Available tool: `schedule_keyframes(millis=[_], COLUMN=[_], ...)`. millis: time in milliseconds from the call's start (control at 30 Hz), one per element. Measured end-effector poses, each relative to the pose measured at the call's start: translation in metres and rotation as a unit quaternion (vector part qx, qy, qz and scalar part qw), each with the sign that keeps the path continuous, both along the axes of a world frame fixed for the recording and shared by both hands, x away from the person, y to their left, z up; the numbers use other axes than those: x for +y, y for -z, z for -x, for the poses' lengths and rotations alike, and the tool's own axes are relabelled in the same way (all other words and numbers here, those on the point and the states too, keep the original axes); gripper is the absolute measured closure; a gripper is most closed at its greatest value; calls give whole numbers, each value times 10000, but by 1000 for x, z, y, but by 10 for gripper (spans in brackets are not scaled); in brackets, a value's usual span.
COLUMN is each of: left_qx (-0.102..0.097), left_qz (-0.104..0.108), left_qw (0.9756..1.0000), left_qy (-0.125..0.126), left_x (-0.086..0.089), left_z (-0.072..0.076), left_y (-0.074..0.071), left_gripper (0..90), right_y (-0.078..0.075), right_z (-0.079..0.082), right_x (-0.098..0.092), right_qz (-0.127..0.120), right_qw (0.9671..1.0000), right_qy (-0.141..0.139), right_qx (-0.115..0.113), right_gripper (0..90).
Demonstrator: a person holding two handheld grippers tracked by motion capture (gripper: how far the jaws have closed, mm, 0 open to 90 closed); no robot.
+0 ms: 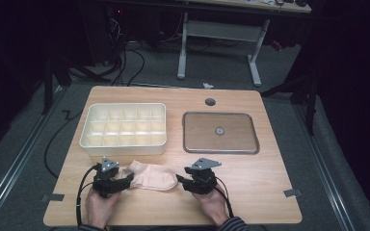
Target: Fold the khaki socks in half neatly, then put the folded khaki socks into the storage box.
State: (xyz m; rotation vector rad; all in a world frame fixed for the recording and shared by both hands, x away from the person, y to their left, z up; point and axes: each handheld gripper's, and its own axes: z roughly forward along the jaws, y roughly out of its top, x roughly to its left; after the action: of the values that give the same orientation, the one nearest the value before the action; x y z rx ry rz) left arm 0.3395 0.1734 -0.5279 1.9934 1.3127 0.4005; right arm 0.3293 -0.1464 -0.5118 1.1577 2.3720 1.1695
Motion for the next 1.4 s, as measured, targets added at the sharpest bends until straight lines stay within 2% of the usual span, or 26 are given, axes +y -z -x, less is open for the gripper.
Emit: schedule_keyframes(millis=[100,167,200,300,433,667,700,733,767,833,867,1033,1200,1333,1400], left_qx=[-28,-65,-84,-130,-127,-83,-70,-65,-57,-70,6,60,-5,-67,-64], left_qz=[-49,-185,-223,-222,-236,-181,-156,-141,-119,-63,34,237,338,578,622], left_qw=[10000,9998,9997,9995,9994,9995,9995,9995,9994,9993,9992,9988,9983,9968,9965], left_qy=[8,56,89,196,205,261,279,293,320,374,393,419,477,541,560], left_x=[-1,-2,-4,-5,-6,-7,-7,-7,-7,-6,-6,-4,-4,-5,-5], left_z=[0,1,1,2,2,2,2,2,2,1,1,-1,1,2,2], left_y=[0,0,0,0,-1,-1,-2,-2,-2,-1,-1,0,0,-3,-4], left_gripper=[357,368,412,486,524,629,629,667,667,737,752,794,806,812,813], right_y=[2,3,5,8,10,13,14,14,14,15,15,14,15,13,12], right_z=[-3,-5,-7,-9,-10,-11,-11,-11,-11,-11,-10,-10,-9,-8,-7], right_x=[9,15,19,22,23,25,25,26,26,26,26,25,23,19,18], right_qz=[28,54,126,224,285,348,366,368,368,347,334,332,283,250,231], right_qw=[10000,10000,9999,9996,9995,9991,9989,9988,9988,9987,9986,9985,9987,9990,9992], right_qy=[-47,-55,-81,-71,-43,-138,-140,-199,-199,-274,-295,-348,-358,-326,-300], right_qx=[22,63,69,125,147,194,243,269,269,263,281,271,203,150,139], right_gripper=[534,535,538,537,544,624,640,679,679,740,758,836,856,859,860])
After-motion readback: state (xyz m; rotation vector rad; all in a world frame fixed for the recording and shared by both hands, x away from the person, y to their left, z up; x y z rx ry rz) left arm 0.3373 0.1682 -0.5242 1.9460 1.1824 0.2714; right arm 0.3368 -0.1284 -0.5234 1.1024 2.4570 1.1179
